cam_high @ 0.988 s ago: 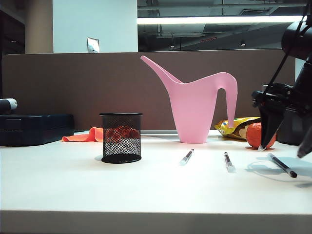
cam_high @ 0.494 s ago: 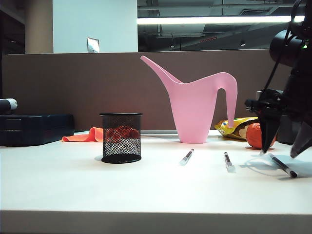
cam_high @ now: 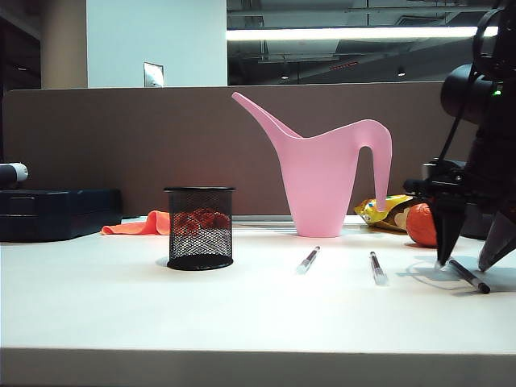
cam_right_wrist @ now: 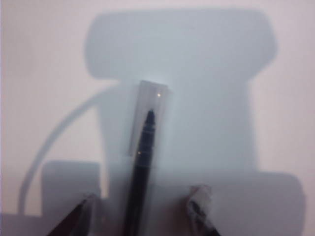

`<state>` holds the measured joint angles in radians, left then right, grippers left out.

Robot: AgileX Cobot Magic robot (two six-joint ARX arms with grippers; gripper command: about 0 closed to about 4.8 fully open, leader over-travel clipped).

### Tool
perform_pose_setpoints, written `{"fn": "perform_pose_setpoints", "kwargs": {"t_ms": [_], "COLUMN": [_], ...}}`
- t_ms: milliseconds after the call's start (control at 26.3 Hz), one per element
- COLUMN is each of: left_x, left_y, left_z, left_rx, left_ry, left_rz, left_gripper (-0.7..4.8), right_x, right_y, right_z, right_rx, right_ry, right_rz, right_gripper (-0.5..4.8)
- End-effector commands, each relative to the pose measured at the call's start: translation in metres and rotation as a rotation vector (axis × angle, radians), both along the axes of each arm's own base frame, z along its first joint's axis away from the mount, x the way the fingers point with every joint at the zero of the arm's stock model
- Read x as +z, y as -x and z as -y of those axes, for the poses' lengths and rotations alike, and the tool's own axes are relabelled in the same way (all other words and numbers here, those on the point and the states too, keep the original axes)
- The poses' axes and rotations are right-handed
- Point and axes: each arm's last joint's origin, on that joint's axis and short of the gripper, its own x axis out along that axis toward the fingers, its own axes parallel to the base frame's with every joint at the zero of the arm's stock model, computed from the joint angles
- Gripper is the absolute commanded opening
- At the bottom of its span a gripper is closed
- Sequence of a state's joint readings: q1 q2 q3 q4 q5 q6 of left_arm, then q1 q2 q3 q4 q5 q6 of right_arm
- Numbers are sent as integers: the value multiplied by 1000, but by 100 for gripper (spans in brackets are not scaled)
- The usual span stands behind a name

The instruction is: Pick up a few water-based pens and put them in the pen basket.

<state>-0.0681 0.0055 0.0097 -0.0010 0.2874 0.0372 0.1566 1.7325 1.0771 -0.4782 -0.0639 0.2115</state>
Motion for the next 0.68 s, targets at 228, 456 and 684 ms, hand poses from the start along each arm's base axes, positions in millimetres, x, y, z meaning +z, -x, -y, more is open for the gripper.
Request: {"fn": "perform_pose_setpoints", "kwargs": {"t_ms": [228, 456, 684], "left_x": [1, 1, 1], "left_y": [0, 0, 0], "left_z": [0, 0, 0], "left_rx": [-3, -1, 0], "left_ry": [-7, -7, -7], "left_rz": [11, 11, 11], "left_gripper": [-5, -5, -5], "right_x": [-7, -8, -5], "right_y": [5, 6, 3], "right_z": [-10, -10, -11], "right_rx": [20, 18, 22], "right_ry": [51, 68, 52], "right_rz": [-42, -51, -29], "right_gripper": [143, -6, -6]}}
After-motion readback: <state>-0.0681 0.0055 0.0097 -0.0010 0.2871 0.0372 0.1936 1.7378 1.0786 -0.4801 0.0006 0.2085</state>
